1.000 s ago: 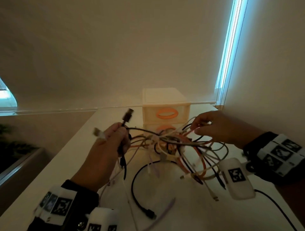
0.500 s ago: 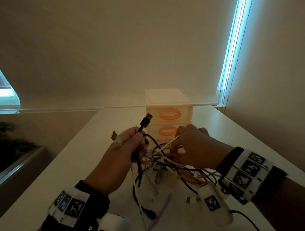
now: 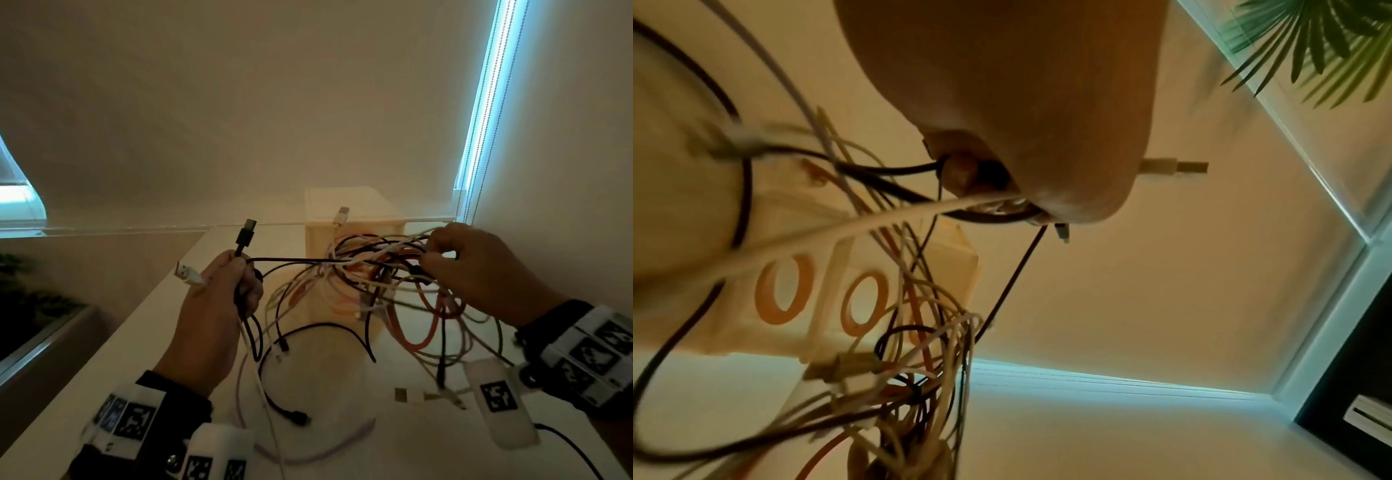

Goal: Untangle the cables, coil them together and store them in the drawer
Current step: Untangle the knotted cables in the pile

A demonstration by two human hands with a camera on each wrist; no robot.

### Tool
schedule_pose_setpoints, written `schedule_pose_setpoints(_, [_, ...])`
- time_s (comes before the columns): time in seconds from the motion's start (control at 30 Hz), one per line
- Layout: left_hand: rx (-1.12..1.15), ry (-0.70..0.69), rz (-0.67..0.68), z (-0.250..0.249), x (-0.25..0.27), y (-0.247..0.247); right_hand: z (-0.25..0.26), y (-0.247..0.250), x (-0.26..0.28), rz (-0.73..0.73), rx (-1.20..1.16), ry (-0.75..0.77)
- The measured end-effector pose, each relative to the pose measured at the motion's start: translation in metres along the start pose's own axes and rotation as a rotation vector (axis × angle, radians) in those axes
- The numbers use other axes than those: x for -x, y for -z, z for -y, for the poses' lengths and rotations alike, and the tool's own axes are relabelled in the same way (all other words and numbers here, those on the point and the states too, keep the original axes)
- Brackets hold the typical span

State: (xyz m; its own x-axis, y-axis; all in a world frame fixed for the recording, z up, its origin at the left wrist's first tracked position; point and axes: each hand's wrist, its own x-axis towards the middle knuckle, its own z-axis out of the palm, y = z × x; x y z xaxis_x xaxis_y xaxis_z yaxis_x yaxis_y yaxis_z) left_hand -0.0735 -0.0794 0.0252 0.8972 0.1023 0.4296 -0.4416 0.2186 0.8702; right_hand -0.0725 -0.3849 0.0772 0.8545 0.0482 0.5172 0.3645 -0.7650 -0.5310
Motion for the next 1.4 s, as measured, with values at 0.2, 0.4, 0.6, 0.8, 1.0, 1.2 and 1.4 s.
schedule_pose_setpoints(0.2, [-0.479,0.020,0.131,0.014,0.003,0.003,-0.002,-0.008,0.010,0.136,-0.235,-0.135])
schedule_pose_setpoints(0.4, [-0.483,0.026,0.144,0.007,0.006,-0.001,-0.014,-0.017,0.018,0.252,-0.272,-0.120])
schedule_pose_setpoints(0.6, [-0.477,0.035,0.228,0.010,0.012,-0.008,-0.031,-0.013,0.008,0.289,-0.220,-0.038])
schedule_pose_setpoints(0.8, [-0.443,-0.001,0.252,0.008,0.017,-0.016,0.014,-0.001,0.017,-0.175,0.034,0.313])
schedule_pose_setpoints(1.0, [-0.318,0.055,0.206,0.007,0.018,-0.020,0.062,-0.008,0.066,0.645,0.177,0.206])
schedule_pose_setpoints(1.2, [-0.187,0.129,0.193,0.002,0.019,-0.023,0.016,-0.039,0.048,0.324,0.348,-0.014])
schedule_pose_setpoints(1.4, [-0.126,0.158,0.187,-0.005,0.020,-0.025,0.009,-0.062,0.034,0.178,0.319,-0.052])
